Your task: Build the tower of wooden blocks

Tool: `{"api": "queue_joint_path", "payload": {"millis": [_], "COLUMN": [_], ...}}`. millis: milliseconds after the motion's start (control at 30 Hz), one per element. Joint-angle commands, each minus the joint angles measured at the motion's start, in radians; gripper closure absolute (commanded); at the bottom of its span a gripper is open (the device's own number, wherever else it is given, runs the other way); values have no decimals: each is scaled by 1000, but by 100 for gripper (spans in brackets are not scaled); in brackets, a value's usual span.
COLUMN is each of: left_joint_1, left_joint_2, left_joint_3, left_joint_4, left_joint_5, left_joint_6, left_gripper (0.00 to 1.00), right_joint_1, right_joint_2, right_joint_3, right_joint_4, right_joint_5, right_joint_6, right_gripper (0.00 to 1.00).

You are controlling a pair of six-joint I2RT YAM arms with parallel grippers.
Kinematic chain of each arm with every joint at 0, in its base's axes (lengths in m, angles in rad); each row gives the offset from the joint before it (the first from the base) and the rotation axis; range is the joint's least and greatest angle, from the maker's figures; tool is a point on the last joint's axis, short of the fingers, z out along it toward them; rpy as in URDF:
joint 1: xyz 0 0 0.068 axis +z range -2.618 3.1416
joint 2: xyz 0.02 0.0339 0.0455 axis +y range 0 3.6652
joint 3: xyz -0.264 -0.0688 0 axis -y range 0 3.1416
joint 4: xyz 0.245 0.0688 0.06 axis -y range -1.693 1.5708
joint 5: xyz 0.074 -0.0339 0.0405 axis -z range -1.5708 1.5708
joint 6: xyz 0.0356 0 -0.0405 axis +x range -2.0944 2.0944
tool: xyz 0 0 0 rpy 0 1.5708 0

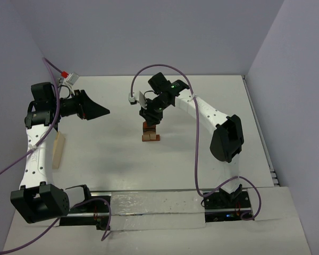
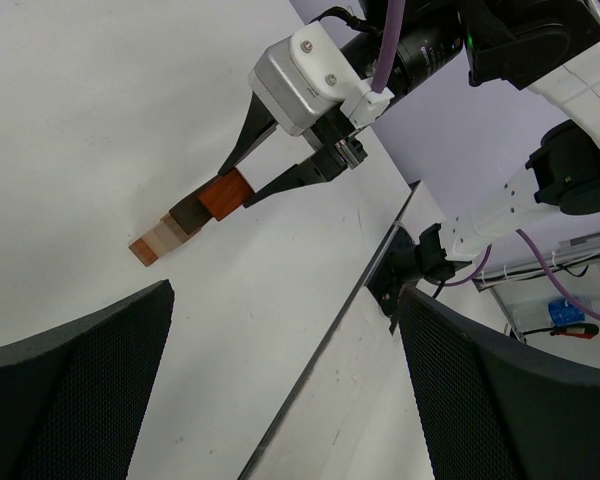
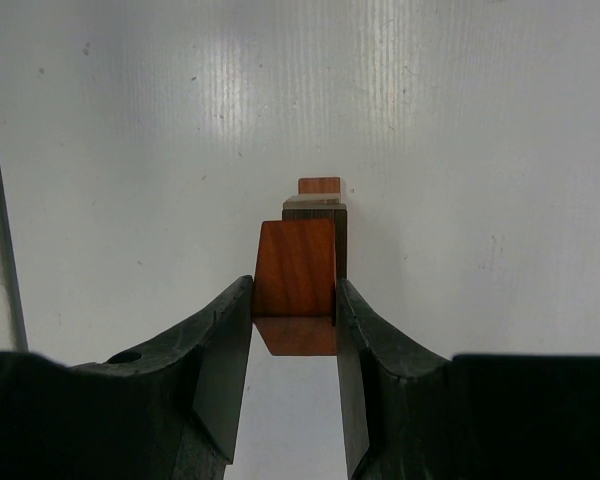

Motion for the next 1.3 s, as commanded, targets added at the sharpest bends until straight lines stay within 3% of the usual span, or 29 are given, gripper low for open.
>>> {"api": "queue_joint_path", "payload": {"millis": [0, 1267], "left_joint_1": [7, 9], "left_joint_2": [-17, -1], "left_joint_3": [4, 15], "left_joint_4": [34, 26], "left_joint_5": [36, 37], "left_joint_6": [5, 11], "left_gripper": [1, 1], "right_joint_1": [-6, -18], "right_joint_2": [-5, 24], "right_joint_3": [52, 49], "right_joint_4": [19, 18], "right_joint_5": [-25, -26], "right_joint_6": [4, -15], "right_gripper": [83, 82]}}
